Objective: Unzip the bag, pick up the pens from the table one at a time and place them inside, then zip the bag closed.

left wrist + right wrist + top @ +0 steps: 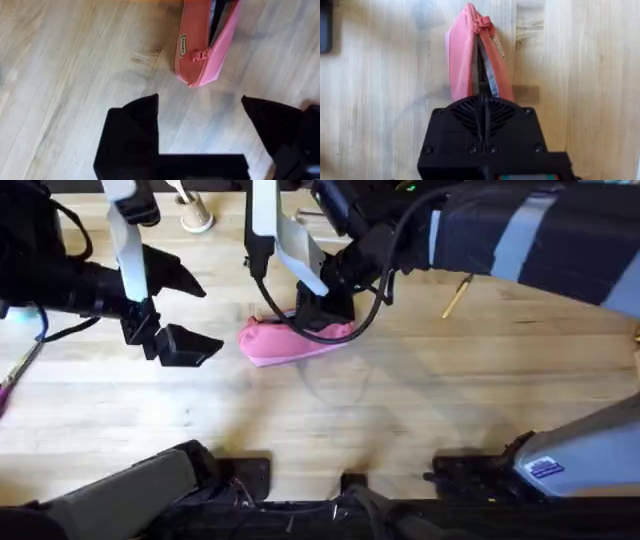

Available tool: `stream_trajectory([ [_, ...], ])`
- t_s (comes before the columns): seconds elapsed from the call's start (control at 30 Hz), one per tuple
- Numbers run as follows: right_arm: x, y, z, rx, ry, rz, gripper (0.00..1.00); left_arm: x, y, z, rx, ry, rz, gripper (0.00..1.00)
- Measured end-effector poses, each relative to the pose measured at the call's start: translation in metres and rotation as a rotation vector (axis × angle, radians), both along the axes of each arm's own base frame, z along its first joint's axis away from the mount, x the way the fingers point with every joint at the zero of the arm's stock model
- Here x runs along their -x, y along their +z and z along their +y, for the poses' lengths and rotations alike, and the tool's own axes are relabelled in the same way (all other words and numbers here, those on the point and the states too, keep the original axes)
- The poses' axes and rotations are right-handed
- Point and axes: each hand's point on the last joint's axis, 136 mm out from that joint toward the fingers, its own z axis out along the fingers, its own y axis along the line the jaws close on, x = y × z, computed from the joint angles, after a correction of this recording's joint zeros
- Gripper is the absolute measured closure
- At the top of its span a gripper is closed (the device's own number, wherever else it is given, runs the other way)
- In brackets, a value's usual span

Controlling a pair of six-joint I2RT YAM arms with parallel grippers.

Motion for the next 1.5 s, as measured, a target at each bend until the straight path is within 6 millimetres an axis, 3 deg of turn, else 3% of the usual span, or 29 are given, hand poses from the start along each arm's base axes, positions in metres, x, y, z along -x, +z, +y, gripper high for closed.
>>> stream_trajectory([
  [0.37,-0.002,-0.050,0.007,0.060,0.010,0.082,0.971,0.001,0.000,0.000,0.003,0.000,0.006,0.024],
  [0.47,0.002,-0.053,0.010,0.062,0.022,0.103,0.971,0.002,0.000,-0.001,0.004,0.000,0.008,0.024],
  [0.5,0.004,-0.054,0.014,0.064,0.030,0.102,0.917,0.002,0.000,-0.001,0.005,0.000,0.010,0.024],
  [0.53,0.003,-0.054,0.015,0.064,0.032,0.095,0.790,0.002,0.000,-0.001,0.005,0.000,0.011,0.025],
  [0.7,0.003,-0.058,0.018,0.073,0.039,0.089,0.067,0.002,0.000,-0.001,0.005,0.000,0.011,0.024],
  [0.73,0.004,-0.059,0.019,0.077,0.049,0.086,0.022,0.002,0.000,-0.001,0.005,0.000,0.011,0.024],
  [0.93,0.009,-0.059,0.016,0.093,0.060,0.093,0.004,0.002,0.000,-0.001,0.005,0.000,0.011,0.025],
  [1.1,0.022,-0.048,0.006,0.120,0.061,0.122,0.004,0.002,0.000,-0.001,0.005,0.000,0.011,0.024],
  [1.3,0.036,-0.010,-0.022,0.135,0.031,0.130,0.004,0.002,0.000,-0.001,0.005,0.001,0.011,0.024],
  [1.5,0.014,0.045,-0.077,0.107,-0.138,0.041,0.004,0.002,0.000,-0.001,0.005,0.000,0.011,0.024],
])
